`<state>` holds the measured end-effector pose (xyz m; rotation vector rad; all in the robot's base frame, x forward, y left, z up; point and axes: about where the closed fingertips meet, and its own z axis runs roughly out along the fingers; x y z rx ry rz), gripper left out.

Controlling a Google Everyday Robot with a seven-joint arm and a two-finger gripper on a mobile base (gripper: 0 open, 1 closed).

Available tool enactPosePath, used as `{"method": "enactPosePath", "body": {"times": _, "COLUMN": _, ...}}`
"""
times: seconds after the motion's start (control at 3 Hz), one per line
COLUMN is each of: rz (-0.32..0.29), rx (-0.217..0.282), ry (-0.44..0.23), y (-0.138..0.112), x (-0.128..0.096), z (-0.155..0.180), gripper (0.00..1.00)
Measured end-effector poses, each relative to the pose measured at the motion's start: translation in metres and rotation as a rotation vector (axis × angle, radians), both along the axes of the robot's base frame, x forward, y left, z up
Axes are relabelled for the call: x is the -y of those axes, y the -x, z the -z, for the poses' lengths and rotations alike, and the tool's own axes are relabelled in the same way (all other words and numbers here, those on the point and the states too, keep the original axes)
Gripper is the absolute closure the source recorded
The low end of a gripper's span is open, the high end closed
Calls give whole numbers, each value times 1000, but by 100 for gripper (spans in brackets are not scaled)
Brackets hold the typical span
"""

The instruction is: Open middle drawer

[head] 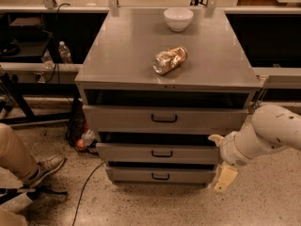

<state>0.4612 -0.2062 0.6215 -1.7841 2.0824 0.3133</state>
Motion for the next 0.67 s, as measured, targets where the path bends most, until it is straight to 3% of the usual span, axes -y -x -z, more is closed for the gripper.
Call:
{"method": "enactPosePath", "body": {"times": 0.33, "rz": -36, "rx": 0, "ry": -62, "y": -8, "x": 1, "z": 25, "gripper": 0}}
{"method": "enactPosePath", "body": {"times": 0.67, "rz": -37, "rx": 6, "ry": -56, "y": -12, "x": 2, "z": 34, "gripper": 0}}
